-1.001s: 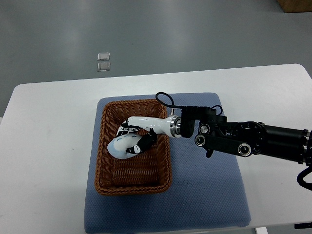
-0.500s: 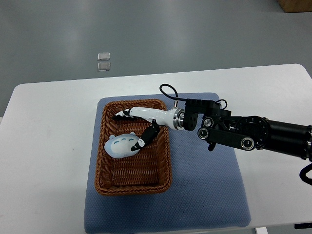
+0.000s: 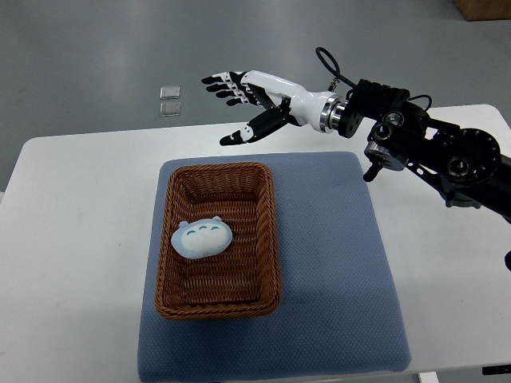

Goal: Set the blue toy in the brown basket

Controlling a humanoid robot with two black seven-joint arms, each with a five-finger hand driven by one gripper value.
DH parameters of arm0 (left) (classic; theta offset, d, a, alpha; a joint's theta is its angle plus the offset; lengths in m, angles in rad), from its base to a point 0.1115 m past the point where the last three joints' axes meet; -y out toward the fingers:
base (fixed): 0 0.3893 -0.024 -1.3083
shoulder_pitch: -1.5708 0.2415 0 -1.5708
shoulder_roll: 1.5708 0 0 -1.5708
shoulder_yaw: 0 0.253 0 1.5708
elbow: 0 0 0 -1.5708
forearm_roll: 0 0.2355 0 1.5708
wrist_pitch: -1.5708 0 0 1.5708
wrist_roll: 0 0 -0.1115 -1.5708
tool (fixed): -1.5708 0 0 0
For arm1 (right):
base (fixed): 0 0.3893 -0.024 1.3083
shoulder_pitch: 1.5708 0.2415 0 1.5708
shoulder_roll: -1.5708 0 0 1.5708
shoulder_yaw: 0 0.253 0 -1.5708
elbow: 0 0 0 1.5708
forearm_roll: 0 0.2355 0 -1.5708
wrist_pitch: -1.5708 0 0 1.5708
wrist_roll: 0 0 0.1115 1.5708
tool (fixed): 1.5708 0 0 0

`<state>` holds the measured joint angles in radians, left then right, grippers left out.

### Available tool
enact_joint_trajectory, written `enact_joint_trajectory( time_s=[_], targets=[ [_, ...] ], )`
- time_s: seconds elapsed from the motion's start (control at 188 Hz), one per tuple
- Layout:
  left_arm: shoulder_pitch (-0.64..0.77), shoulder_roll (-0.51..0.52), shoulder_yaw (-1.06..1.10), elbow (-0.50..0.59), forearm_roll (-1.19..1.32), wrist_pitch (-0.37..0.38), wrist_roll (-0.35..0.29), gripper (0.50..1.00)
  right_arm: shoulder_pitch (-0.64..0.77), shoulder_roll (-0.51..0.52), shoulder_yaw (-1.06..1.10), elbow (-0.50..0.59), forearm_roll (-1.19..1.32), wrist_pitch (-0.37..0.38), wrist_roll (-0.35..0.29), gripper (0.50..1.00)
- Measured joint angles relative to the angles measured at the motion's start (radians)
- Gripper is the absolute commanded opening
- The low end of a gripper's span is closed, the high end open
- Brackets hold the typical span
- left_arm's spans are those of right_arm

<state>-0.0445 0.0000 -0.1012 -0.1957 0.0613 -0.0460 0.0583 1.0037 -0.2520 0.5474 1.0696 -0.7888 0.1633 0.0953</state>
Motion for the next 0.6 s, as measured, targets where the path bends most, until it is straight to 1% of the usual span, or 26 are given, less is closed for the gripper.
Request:
enact_joint_trajectory(
  time_s=[0.165, 0.282, 0.394, 0.506, 0.602],
  targets=[
    [0.0, 0.0, 0.0, -0.001, 0.0, 0.0, 0.0, 1.0, -0.13, 0.017, 0.233, -0.022, 0.198, -0.003, 0.0, 0.905],
    [0.0, 0.0, 0.0, -0.001, 0.0, 0.0, 0.0, 1.0, -0.204, 0.044, 0.36, -0.077, 0.351, 0.001, 0.0, 0.905],
    [0.0, 0.0, 0.0, -0.001, 0.0, 0.0, 0.001, 1.0, -0.242, 0.079, 0.433, -0.151, 0.485, 0.004, 0.0, 0.907],
    [0.0, 0.0, 0.0, -0.001, 0.0, 0.0, 0.001, 1.0, -0.263, 0.091, 0.47, -0.22, 0.607, 0.012, 0.0, 0.907],
    [0.0, 0.0, -0.001, -0.001, 0.0, 0.0, 0.001, 1.0, -0.272, 0.092, 0.477, -0.273, 0.679, 0.049, 0.0, 0.907]
  ],
)
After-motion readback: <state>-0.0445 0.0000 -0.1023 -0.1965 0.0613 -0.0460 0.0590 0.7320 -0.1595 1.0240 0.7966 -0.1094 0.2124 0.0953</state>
